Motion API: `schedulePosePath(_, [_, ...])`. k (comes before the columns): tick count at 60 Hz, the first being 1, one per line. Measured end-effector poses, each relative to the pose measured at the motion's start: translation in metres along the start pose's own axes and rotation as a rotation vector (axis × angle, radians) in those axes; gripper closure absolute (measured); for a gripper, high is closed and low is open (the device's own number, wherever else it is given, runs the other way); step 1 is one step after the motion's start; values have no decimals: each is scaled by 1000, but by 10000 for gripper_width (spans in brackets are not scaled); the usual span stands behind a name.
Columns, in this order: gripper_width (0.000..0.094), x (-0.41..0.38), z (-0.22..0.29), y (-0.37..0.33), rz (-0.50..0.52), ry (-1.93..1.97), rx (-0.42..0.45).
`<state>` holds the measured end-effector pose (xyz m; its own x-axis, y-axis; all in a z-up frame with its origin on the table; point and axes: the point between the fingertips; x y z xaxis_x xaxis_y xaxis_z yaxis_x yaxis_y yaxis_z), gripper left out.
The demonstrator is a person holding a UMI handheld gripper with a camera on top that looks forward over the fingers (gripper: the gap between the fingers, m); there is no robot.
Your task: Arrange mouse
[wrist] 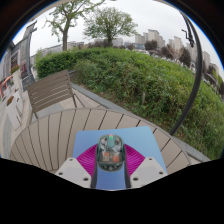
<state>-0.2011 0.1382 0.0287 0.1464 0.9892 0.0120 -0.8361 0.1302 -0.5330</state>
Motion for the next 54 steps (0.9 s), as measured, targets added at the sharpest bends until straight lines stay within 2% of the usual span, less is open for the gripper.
schedulePosePath(6, [544,11,-33,22,11,-9,-33])
schedulePosePath(9, [522,14,-32,23,13,-18,-22])
schedulePosePath(13, [454,15,-37,18,23,-33,-30])
schedulePosePath(15, [351,14,-37,15,26,-30,-44])
schedulePosePath(18, [66,13,-29,4,31,-15,-35])
schedulePosePath(20, [112,12,-21,-7,38,-13,-23])
schedulePosePath(25, [88,14,-1,-53,34,-17,-3])
schedulePosePath(33, [86,6,0,-156,59,-22,-26])
schedulePosePath(43, [91,-3,-33,-275,81,-23,-52])
schedulePosePath(48, [85,2,-57,-313,65,-26,-84])
schedulePosePath(54, [87,-9,-84,-341,98,-22,-124])
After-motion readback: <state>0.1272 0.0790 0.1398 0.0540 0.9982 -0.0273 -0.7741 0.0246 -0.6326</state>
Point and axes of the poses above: the point between the fingertips, and its own axes, seen from behind it with the camera up: x to the right, z up, y forward, the way the camera looks, and after that the axes turned 8 degrees about x, right-handed
